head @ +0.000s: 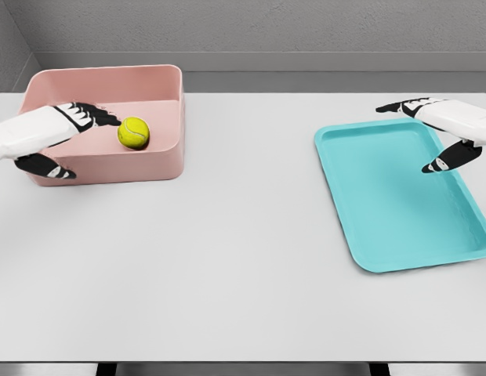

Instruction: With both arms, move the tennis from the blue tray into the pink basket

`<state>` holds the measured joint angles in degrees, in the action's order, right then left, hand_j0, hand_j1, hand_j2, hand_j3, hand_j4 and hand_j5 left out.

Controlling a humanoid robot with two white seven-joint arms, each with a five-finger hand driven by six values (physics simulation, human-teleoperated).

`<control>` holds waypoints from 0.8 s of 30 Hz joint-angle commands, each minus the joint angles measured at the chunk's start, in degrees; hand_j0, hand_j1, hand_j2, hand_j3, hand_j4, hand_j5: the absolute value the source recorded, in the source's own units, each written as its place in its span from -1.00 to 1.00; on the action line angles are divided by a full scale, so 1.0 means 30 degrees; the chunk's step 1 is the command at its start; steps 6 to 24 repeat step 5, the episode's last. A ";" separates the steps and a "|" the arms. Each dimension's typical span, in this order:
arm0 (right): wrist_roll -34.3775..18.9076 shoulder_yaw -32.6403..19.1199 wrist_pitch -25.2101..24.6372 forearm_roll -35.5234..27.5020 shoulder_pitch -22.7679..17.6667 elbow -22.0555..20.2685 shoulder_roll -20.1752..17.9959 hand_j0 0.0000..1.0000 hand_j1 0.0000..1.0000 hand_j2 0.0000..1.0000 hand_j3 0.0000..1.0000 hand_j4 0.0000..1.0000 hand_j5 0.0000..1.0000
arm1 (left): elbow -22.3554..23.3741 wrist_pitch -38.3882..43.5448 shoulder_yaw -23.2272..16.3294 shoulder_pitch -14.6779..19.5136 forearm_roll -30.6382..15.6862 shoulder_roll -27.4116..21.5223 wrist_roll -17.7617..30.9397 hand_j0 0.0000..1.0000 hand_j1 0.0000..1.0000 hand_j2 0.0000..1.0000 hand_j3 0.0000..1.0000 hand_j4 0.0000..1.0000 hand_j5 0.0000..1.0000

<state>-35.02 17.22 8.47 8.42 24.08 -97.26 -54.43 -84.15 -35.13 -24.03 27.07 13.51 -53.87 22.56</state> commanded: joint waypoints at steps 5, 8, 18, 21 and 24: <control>0.0008 0.0001 -0.0012 -0.0052 -0.0029 -0.0012 -0.0022 1.00 1.00 1.00 1.00 1.00 1.00 | -0.0750 0.0042 0.0277 -0.0029 -0.0169 -0.0236 0.0008 1.00 1.00 1.00 1.00 1.00 1.00; 0.0008 0.0001 -0.0012 -0.0052 -0.0029 -0.0012 -0.0022 1.00 1.00 1.00 1.00 1.00 1.00 | -0.0750 0.0042 0.0277 -0.0029 -0.0169 -0.0236 0.0008 1.00 1.00 1.00 1.00 1.00 1.00; 0.0008 0.0001 -0.0012 -0.0052 -0.0029 -0.0012 -0.0022 1.00 1.00 1.00 1.00 1.00 1.00 | -0.0750 0.0042 0.0277 -0.0029 -0.0169 -0.0236 0.0008 1.00 1.00 1.00 1.00 1.00 1.00; 0.0008 0.0001 -0.0012 -0.0052 -0.0029 -0.0012 -0.0022 1.00 1.00 1.00 1.00 1.00 1.00 | -0.0750 0.0042 0.0277 -0.0029 -0.0169 -0.0236 0.0008 1.00 1.00 1.00 1.00 1.00 1.00; 0.0008 0.0001 -0.0012 -0.0052 -0.0029 -0.0012 -0.0022 1.00 1.00 1.00 1.00 1.00 1.00 | -0.0750 0.0042 0.0277 -0.0029 -0.0169 -0.0236 0.0008 1.00 1.00 1.00 1.00 1.00 1.00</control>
